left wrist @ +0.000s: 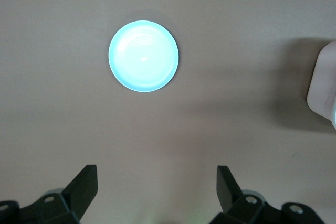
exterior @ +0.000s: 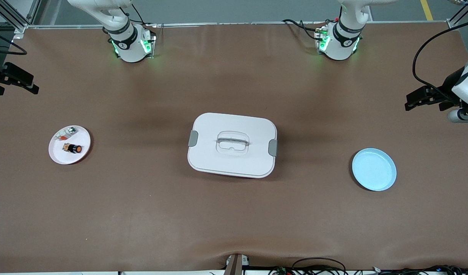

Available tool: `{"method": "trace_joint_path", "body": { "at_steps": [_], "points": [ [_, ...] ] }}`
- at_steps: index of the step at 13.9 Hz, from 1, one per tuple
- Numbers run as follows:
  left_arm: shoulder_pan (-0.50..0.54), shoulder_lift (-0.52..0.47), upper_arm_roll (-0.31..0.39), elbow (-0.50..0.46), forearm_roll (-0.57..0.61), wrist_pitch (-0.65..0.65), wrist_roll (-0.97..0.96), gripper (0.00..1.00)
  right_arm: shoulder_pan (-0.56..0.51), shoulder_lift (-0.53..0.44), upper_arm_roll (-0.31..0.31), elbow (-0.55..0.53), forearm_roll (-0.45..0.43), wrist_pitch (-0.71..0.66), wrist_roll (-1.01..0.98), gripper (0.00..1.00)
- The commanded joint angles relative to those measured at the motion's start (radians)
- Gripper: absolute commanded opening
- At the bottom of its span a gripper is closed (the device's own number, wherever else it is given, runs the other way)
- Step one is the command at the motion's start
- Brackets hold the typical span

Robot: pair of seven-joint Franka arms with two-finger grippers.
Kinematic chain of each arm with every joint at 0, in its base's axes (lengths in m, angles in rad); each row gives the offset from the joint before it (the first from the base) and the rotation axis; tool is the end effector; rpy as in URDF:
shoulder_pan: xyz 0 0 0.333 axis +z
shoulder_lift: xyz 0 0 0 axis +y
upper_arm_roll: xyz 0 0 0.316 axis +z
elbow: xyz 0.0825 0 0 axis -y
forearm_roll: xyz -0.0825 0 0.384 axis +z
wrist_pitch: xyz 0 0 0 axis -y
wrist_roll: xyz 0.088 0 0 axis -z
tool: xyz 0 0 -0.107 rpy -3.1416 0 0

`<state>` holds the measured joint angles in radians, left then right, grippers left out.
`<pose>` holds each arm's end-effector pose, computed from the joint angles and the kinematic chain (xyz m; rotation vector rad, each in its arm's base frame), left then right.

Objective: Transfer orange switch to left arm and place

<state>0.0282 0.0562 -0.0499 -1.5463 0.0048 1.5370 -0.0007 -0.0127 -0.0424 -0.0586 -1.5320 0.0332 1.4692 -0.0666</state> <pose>0.5672 -0.0110 0.6017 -3.1370 0.0330 0.1026 0.5298 -0.0348 0.6568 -3.1046 0.0025 0.0279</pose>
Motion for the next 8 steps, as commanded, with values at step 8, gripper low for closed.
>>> {"method": "trace_joint_path", "body": {
  "at_steps": [8],
  "points": [
    [0.01,0.007,0.001,0.017,-0.011,0.003,0.002,1.0,-0.01,-0.022,0.008,-0.023,-0.01,0.011,-0.001,1.0]
  ]
}}
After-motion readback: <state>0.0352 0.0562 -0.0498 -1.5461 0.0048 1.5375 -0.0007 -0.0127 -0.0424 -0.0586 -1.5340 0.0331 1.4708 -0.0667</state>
